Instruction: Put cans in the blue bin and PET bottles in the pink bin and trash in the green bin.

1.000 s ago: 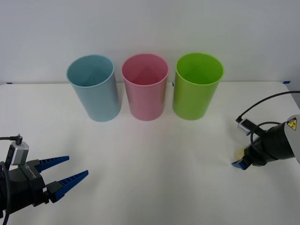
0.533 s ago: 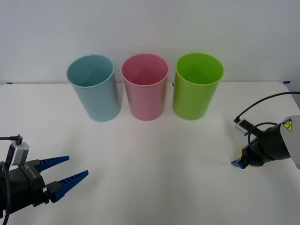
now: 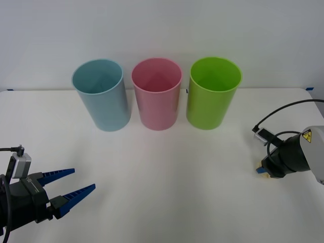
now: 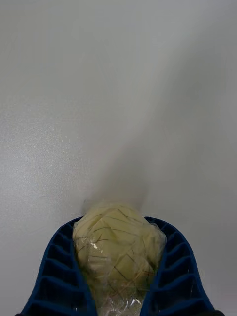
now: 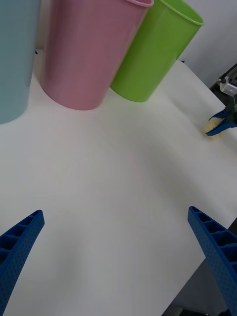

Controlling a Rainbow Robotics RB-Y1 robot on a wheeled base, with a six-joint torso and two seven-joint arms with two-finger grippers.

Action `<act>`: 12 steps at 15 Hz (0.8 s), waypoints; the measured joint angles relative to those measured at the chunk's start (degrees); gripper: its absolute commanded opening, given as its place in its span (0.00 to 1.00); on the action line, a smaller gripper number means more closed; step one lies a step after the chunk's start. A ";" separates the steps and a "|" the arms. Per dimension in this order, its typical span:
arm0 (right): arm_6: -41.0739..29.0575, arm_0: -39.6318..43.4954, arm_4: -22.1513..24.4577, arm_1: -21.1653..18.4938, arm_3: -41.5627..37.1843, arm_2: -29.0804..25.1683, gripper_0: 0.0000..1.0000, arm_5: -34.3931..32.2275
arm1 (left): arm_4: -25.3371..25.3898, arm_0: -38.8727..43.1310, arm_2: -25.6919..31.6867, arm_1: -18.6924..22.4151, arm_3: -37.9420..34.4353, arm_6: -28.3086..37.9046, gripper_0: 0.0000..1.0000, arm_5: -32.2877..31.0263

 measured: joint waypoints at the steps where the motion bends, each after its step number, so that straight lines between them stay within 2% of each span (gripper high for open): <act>1: 0.26 0.00 0.00 0.03 0.00 -0.07 0.00 0.07 | 0.00 0.00 0.00 0.00 0.00 0.00 1.00 0.00; 5: 0.78 0.05 -1.63 0.02 -0.32 -0.18 0.00 0.81 | 0.00 0.00 0.00 0.00 0.00 0.00 1.00 0.00; 7: 0.93 1.31 -3.30 0.03 -3.17 -1.11 0.00 1.01 | 0.00 0.00 0.00 0.00 0.00 0.00 1.00 0.00; 9: 1.09 4.78 -7.99 0.02 -8.10 -3.13 0.00 1.96 | 0.00 0.00 0.00 0.00 0.00 0.00 1.00 0.00; 12: 1.65 10.32 -18.17 -0.04 -15.67 -5.91 0.00 3.42 | 0.00 0.00 0.00 0.00 0.00 0.00 1.00 0.00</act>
